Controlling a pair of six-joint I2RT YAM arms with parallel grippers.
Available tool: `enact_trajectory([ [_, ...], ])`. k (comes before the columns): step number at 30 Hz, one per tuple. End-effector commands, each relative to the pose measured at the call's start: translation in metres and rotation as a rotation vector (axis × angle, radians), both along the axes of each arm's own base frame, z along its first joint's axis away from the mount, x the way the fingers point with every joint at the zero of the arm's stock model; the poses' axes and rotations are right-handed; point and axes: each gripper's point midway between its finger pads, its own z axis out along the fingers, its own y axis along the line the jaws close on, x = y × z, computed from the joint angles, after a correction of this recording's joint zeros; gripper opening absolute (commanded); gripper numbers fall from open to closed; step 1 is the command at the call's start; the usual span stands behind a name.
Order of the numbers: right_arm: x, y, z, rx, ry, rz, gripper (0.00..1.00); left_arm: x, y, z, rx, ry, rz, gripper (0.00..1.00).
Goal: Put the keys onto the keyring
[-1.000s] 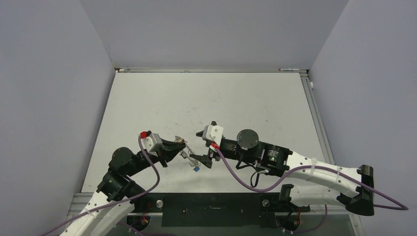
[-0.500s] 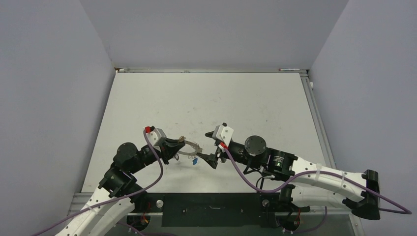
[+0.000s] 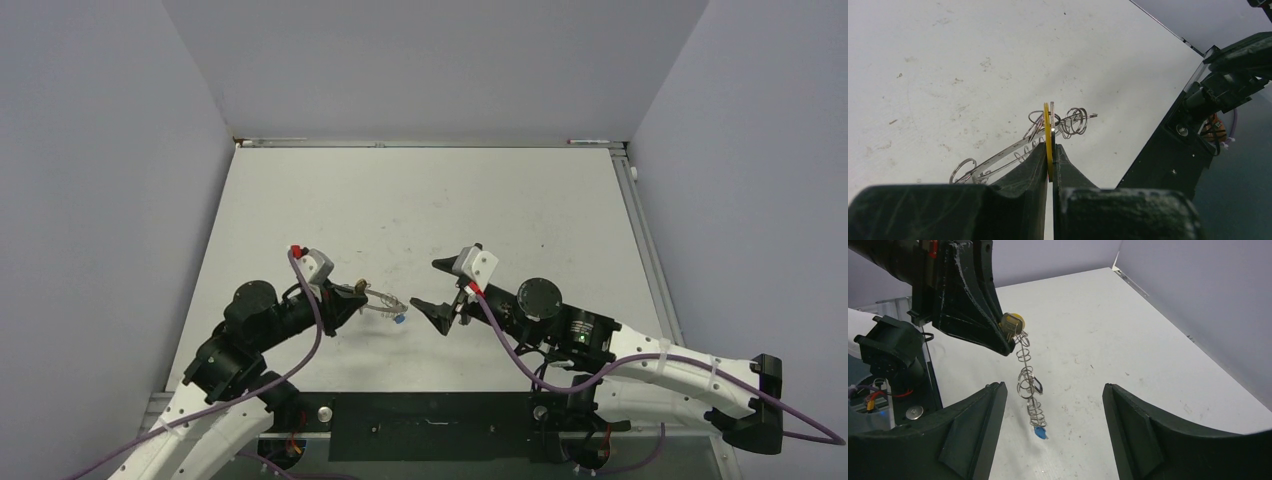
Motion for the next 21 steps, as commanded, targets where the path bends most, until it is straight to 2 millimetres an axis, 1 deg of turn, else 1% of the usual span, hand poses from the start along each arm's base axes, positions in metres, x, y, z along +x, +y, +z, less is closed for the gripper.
enact_trajectory([
  [1, 0.008, -0.002, 0.008, 0.040, -0.007, -0.043, 0.72, -0.020, 0.003, 0.030, -0.034, 0.031, -0.037, 0.00],
  [2, 0.008, -0.002, 0.008, 0.041, -0.007, -0.044, 0.72, -0.025, 0.004, 0.029, -0.019, 0.050, -0.050, 0.00],
  [6, 0.010, 0.001, 0.007, 0.038, -0.003, -0.047, 0.71, -0.034, 0.000, 0.043, -0.060, 0.036, -0.086, 0.00],
  [8, 0.011, 0.001, 0.007, 0.040, -0.002, -0.054, 0.71, -0.033, -0.003, 0.044, -0.062, 0.070, -0.089, 0.00],
  [10, 0.012, 0.000, 0.006, 0.040, 0.001, -0.061, 0.71, -0.028, -0.008, 0.040, -0.054, 0.129, -0.076, 0.00],
  [11, 0.012, 0.000, 0.006, 0.039, 0.001, -0.065, 0.71, -0.024, -0.010, 0.034, -0.048, 0.171, -0.062, 0.00],
  [14, 0.014, -0.004, 0.004, 0.038, 0.005, -0.084, 0.71, -0.010, -0.017, 0.002, -0.013, 0.336, 0.009, 0.00],
  [17, 0.017, -0.008, 0.000, 0.034, 0.009, -0.102, 0.71, 0.001, -0.020, -0.028, 0.023, 0.444, 0.070, 0.00],
  [19, 0.018, -0.010, -0.002, 0.028, 0.009, -0.110, 0.71, 0.008, -0.022, -0.040, 0.030, 0.475, 0.097, 0.00],
  [21, 0.019, -0.012, -0.004, 0.022, 0.009, -0.119, 0.71, 0.014, -0.024, -0.048, 0.031, 0.486, 0.119, 0.00],
])
